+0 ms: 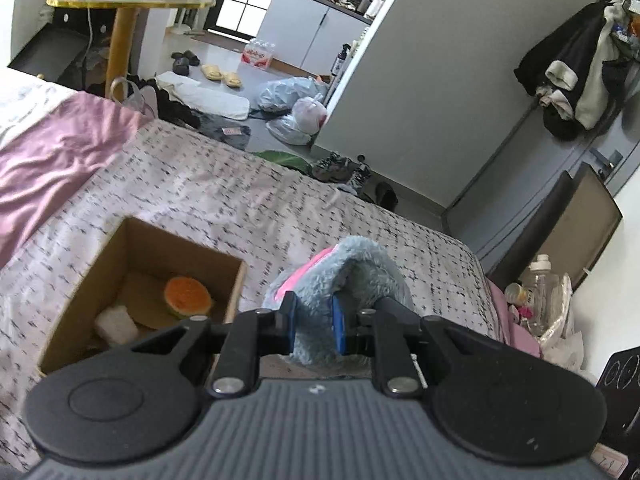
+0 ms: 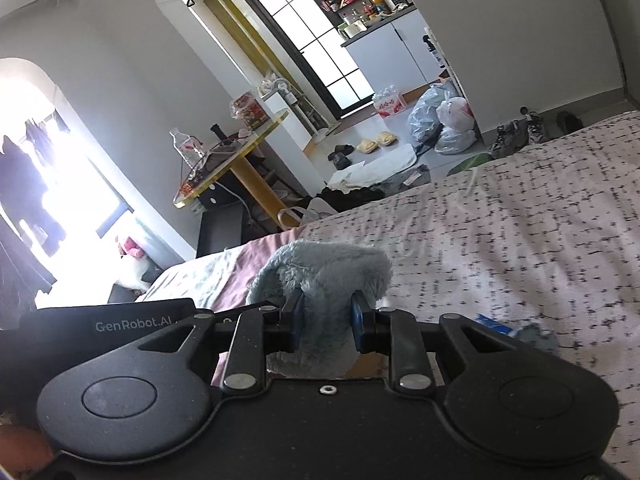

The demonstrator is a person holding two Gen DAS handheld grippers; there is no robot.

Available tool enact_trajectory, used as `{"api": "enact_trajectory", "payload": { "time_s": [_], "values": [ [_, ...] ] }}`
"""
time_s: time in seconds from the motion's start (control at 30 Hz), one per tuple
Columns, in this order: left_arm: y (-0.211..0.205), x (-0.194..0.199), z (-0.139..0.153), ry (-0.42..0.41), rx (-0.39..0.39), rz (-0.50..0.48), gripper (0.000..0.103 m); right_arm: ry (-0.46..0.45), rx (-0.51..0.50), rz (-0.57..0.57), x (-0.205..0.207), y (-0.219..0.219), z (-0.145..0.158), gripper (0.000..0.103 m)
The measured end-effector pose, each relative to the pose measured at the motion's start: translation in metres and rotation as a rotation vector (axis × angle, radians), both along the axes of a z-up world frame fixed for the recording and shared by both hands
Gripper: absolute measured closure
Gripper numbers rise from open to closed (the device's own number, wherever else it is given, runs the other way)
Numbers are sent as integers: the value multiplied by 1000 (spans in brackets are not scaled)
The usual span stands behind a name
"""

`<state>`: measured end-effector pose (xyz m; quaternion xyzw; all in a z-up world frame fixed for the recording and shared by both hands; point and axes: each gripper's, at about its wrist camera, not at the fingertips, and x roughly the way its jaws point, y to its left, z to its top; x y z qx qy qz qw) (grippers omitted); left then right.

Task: Organize soft objects
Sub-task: 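Carry both items over the box and open right tool to drop the slipper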

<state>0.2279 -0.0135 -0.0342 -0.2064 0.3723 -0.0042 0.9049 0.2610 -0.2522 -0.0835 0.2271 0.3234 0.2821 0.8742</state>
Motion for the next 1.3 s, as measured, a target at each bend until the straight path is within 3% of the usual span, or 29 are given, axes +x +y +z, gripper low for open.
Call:
{"api": "enact_trajectory", "payload": {
  "time_s": [0.37,0.9,1.2,1.3],
  "values": [
    [55,13,-2,3,-25,48,86,15,-11,44,18,54,2,79],
    [130,30,-53,90,-66,118,86,110,-91,116,40,129,-33,79],
    [145,38,-71,133,-57,130,86,147,-125,121,43,150,-48,79],
    [149,40,-77,147,-60,147,85,166,-152,116,45,153,-51,74]
  ]
}}
